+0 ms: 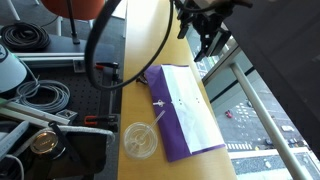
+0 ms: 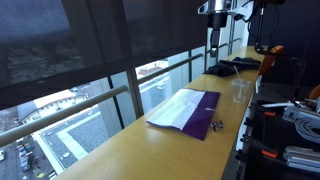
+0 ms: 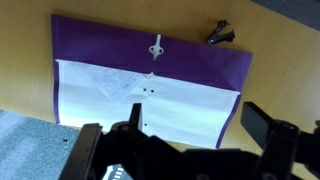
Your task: Open the file
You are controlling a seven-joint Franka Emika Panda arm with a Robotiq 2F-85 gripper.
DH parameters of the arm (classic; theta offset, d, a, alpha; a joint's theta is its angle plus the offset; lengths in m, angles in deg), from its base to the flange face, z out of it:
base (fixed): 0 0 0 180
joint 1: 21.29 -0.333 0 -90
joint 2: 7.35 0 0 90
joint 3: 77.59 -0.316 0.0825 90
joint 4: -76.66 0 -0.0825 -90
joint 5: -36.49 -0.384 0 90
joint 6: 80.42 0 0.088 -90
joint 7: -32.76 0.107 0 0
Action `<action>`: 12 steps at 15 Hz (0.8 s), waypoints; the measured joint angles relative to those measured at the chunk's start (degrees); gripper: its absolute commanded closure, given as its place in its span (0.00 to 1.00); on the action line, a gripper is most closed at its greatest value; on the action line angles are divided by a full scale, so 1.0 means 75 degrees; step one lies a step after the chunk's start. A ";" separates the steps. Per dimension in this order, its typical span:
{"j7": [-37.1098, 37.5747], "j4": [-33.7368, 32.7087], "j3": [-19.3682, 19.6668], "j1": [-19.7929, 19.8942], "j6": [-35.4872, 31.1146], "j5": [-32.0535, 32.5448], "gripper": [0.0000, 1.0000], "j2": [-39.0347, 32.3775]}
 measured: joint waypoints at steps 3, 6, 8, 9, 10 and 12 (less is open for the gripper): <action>-0.0360 -0.0234 0.0244 -0.0003 0.0270 -0.0067 0.00 0.0131; -0.0707 -0.0326 0.0356 -0.0005 0.0392 -0.0124 0.00 0.0221; -0.0833 -0.0329 0.0373 -0.0010 0.0426 -0.0125 0.00 0.0246; -0.0863 -0.0327 0.0377 -0.0020 0.0430 -0.0125 0.00 0.0247; -0.0864 -0.0325 0.0380 -0.0031 0.0429 -0.0117 0.00 0.0240; -0.0862 -0.0321 0.0381 -0.0036 0.0428 -0.0115 0.00 0.0220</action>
